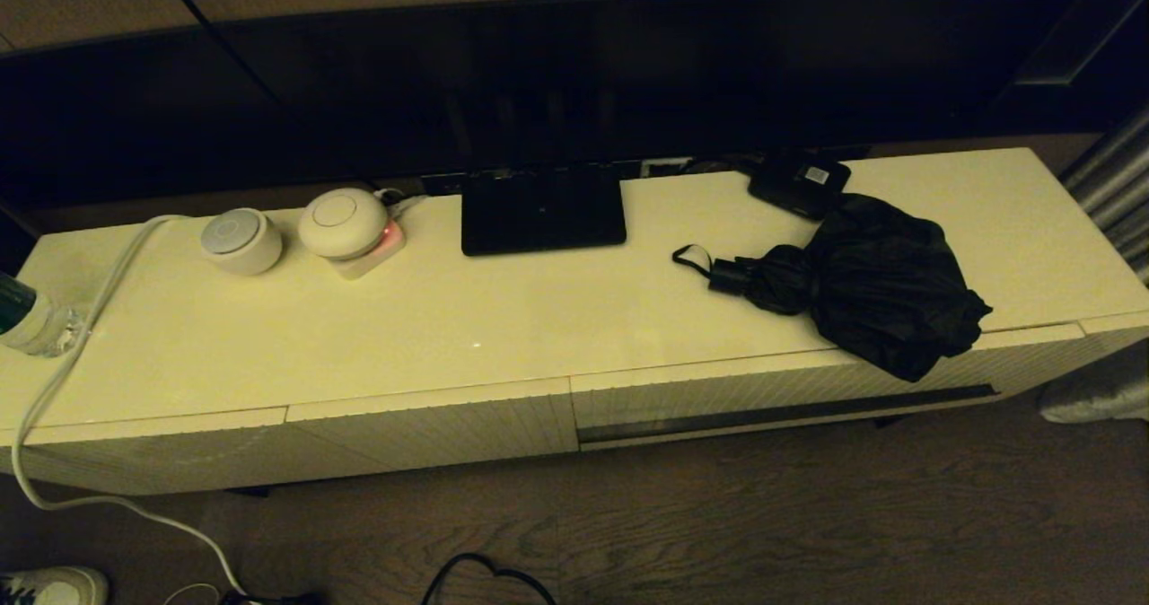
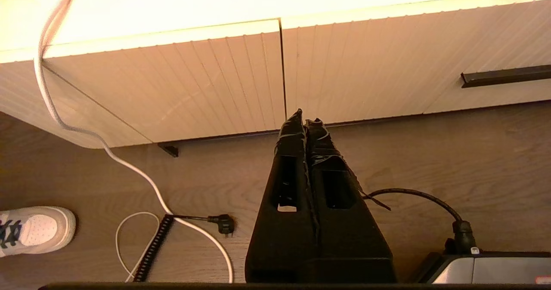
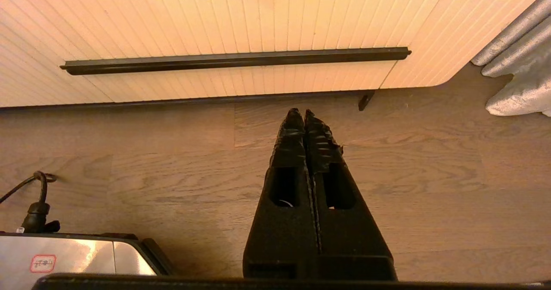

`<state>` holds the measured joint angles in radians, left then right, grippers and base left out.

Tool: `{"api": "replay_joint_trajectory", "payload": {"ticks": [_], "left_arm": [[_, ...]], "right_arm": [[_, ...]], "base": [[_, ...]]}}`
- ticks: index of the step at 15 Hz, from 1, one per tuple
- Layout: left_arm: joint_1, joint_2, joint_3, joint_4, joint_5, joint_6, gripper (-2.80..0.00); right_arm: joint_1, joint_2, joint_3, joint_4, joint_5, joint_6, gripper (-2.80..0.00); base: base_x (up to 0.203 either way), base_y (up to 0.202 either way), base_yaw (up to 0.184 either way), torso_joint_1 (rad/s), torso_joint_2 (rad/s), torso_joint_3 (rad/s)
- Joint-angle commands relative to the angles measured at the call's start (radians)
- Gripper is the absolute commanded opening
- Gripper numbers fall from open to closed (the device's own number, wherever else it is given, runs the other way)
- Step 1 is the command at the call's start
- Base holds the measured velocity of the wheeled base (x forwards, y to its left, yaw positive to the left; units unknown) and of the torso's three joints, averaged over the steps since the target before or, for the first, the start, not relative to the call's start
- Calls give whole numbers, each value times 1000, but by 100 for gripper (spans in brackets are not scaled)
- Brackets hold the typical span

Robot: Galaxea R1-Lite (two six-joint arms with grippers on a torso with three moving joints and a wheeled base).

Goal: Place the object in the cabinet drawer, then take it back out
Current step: Open the drawer

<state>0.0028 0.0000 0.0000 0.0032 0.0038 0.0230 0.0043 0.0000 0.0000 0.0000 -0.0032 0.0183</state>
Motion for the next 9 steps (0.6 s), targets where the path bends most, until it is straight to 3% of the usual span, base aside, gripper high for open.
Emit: {"api": "replay_joint_trajectory", "payload": {"ticks": [1,9], "left_arm": [[0,0,3,0,1,0,-280],[0,0,3,0,1,0,-280]], "right_arm": [[0,0,2,0,0,1,-280],[0,0,2,2,0,-3,-280]], "base": [[0,0,0,0,0,0],[0,0,0,0,0,0]]}}
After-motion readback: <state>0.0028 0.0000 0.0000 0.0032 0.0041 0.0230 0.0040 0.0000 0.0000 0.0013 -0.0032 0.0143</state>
